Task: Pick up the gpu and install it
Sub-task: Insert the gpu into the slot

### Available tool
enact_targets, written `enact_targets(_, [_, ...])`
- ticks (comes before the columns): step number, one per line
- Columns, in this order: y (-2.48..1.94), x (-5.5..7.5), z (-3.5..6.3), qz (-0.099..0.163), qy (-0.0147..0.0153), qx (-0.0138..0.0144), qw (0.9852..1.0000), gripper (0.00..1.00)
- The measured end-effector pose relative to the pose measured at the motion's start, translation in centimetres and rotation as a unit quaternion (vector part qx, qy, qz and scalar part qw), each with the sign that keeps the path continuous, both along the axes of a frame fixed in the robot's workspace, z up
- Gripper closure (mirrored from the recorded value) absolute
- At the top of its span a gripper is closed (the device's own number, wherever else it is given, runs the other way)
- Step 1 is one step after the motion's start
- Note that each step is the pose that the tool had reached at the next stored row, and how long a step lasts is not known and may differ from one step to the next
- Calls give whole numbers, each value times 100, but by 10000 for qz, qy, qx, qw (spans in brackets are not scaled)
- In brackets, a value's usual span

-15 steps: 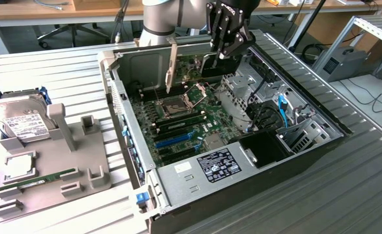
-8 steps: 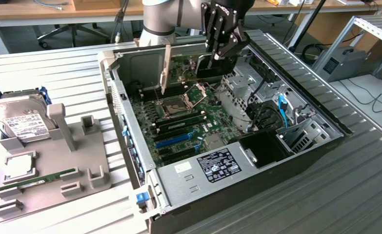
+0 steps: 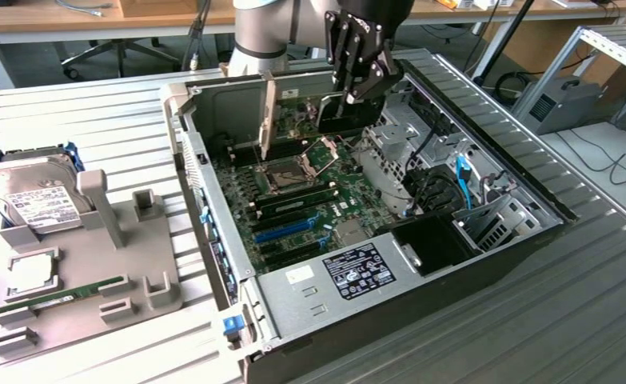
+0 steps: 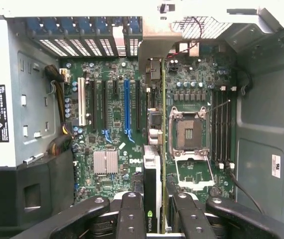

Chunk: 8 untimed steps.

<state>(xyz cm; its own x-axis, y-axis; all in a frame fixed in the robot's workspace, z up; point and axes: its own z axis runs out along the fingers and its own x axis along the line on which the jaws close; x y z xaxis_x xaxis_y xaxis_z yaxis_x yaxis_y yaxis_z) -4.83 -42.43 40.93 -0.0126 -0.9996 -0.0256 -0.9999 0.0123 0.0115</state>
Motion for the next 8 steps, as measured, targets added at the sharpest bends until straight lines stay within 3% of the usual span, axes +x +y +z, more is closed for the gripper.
enact_targets(8, [0, -29, -98, 0, -26, 0, 10000, 73])
